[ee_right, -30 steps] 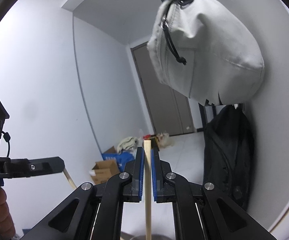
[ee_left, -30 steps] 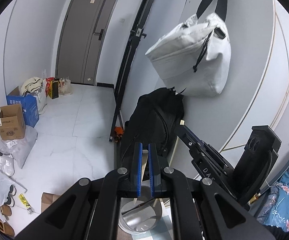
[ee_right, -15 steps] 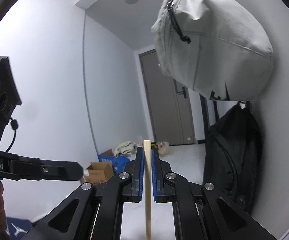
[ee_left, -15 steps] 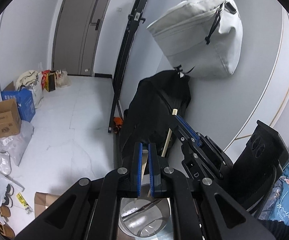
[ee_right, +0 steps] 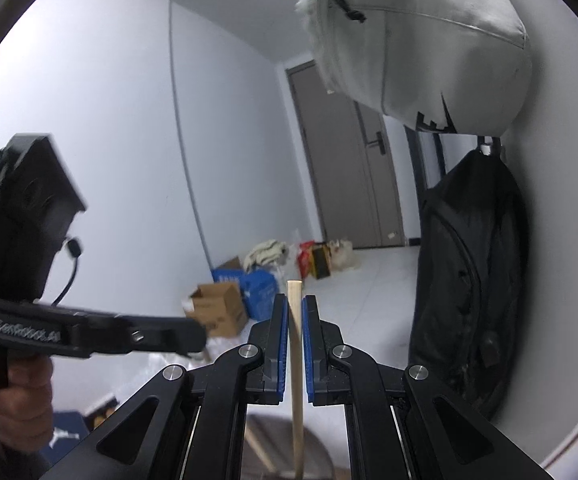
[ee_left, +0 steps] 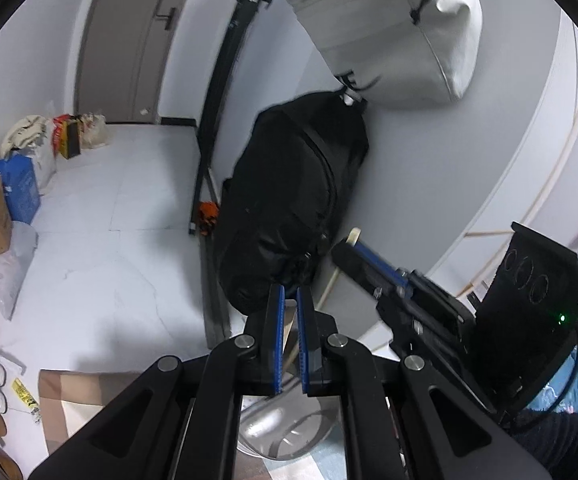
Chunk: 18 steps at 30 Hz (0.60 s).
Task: Organize utensils
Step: 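Open the right gripper to drop the stick into the holder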
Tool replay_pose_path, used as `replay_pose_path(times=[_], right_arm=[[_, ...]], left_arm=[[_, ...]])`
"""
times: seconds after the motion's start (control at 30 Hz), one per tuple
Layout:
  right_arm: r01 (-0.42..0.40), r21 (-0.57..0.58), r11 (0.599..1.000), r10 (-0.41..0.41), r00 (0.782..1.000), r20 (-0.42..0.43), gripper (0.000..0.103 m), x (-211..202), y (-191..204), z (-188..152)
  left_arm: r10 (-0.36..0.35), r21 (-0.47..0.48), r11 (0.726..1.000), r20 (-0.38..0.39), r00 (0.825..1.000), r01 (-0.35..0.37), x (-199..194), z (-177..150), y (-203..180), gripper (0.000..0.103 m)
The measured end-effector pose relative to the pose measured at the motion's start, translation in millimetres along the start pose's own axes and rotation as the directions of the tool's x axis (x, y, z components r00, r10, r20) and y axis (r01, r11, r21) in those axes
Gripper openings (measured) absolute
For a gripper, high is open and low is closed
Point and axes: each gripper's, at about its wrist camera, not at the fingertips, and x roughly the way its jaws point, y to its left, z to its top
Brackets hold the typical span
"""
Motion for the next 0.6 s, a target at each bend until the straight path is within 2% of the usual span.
replay_pose_path(times=[0.07,0.1,0.13,0.2,0.23,0.27,0.33,0.43,0.5,0.57,0.6], right_arm=[[-0.003,0.002,1.000,0.004,1.000,-0.029,0.009,-5.5,0.3,-4.6],[-0.007,0.011,1.000,0.007,0.999,-0.039,0.009,-7.4,-1.8,-7.1],[-0.013,0.030,0.999,0.015,0.999,-0.051,0.011,-11.0,-3.8,-8.4],[-0.040,0.088,0.995,0.046,0.997,-0.070,0.027,-19.6,-11.3,-10.3],[-0.047,0.111,0.993,0.055,0.996,-0.070,0.040,-25.8,-14.0,-11.3],[-0.044,0.123,0.991,0.053,0.996,-0.070,0.047,-31.1,-14.6,-11.6],[-0.036,0.143,0.989,0.047,0.997,-0.068,0.047,-43.7,-15.6,-12.4],[-0.013,0.165,0.986,0.026,0.997,-0.077,0.063,-58.4,-14.4,-15.7],[0.001,0.172,0.985,0.014,0.997,-0.081,0.066,-67.4,-10.2,-18.8],[0.009,0.169,0.986,0.007,0.996,-0.091,0.073,-74.3,-2.8,-21.7],[0.008,0.164,0.986,0.008,0.995,-0.095,0.074,-76.9,2.0,-23.1]], left_arm=[[-0.022,-0.007,1.000,-0.032,0.999,0.022,3.8,1.2,-0.2,0.004],[-0.027,-0.020,0.999,-0.051,0.998,0.026,5.2,2.1,0.5,0.013],[-0.032,-0.034,0.999,-0.059,0.998,0.031,5.0,2.7,2.5,0.029],[-0.061,-0.068,0.996,-0.036,0.997,0.059,-1.8,2.3,7.8,0.046],[-0.071,-0.080,0.994,-0.015,0.997,0.070,-8.0,2.3,9.5,0.049],[-0.058,-0.091,0.994,0.000,0.998,0.058,-13.3,2.5,11.7,0.050],[-0.025,-0.121,0.992,0.016,1.000,0.027,-22.8,1.0,17.7,0.050],[0.031,-0.135,0.991,0.036,0.999,-0.026,-40.9,-9.3,23.4,0.050],[0.082,-0.140,0.987,0.046,0.996,-0.074,-51.3,-19.9,27.6,0.050],[0.126,-0.142,0.983,0.045,0.991,-0.119,-60.6,-32.1,32.8,0.056],[0.144,-0.147,0.980,0.048,0.988,-0.136,-62.2,-36.2,36.7,0.062]])
